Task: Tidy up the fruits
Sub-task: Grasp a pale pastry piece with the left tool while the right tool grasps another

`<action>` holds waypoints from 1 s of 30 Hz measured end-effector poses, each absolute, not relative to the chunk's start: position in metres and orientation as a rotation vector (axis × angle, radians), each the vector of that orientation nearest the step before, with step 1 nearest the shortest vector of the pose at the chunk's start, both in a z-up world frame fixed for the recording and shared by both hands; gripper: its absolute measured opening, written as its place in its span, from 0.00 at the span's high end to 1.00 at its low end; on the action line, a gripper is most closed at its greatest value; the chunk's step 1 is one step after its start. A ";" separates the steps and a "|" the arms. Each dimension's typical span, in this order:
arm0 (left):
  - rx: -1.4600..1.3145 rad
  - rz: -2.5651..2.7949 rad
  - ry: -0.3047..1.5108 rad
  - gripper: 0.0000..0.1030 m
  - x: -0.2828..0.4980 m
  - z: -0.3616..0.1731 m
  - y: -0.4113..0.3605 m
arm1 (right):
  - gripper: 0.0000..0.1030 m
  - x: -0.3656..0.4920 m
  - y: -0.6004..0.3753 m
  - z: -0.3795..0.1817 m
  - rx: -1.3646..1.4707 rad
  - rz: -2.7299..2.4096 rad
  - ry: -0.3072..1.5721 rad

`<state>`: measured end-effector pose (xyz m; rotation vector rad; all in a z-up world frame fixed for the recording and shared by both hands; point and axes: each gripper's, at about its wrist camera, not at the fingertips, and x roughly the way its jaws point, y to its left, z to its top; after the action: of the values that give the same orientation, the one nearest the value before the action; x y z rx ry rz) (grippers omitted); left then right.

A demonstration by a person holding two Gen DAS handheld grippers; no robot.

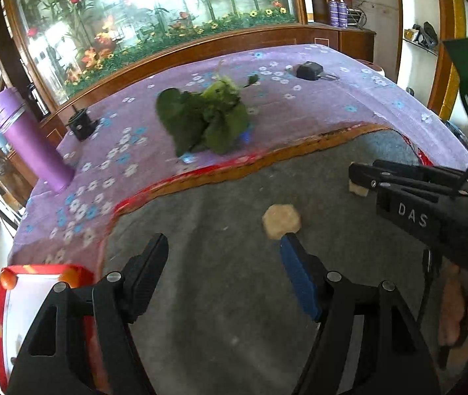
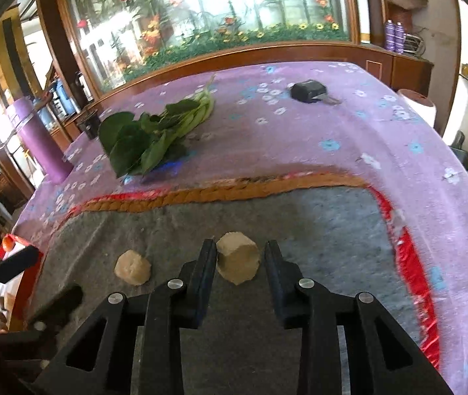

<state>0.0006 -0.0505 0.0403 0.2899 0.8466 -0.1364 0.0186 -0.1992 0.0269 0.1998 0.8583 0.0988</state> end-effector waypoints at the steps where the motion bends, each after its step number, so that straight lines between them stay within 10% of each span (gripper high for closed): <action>1: 0.293 -0.139 0.856 0.32 0.004 0.038 -0.054 | 0.69 0.021 -0.202 0.025 0.232 0.119 0.877; 12: 0.316 -0.162 0.888 0.32 0.021 0.022 -0.070 | 0.69 0.025 -0.196 0.017 0.253 0.183 0.943; 30: 0.199 -0.307 0.932 0.73 0.028 0.015 -0.075 | 0.70 0.027 -0.194 0.017 0.225 0.183 0.931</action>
<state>0.0282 -0.0751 0.0146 0.1989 0.9320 -0.3066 0.0267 -0.1942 0.0172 0.2252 0.9311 0.1830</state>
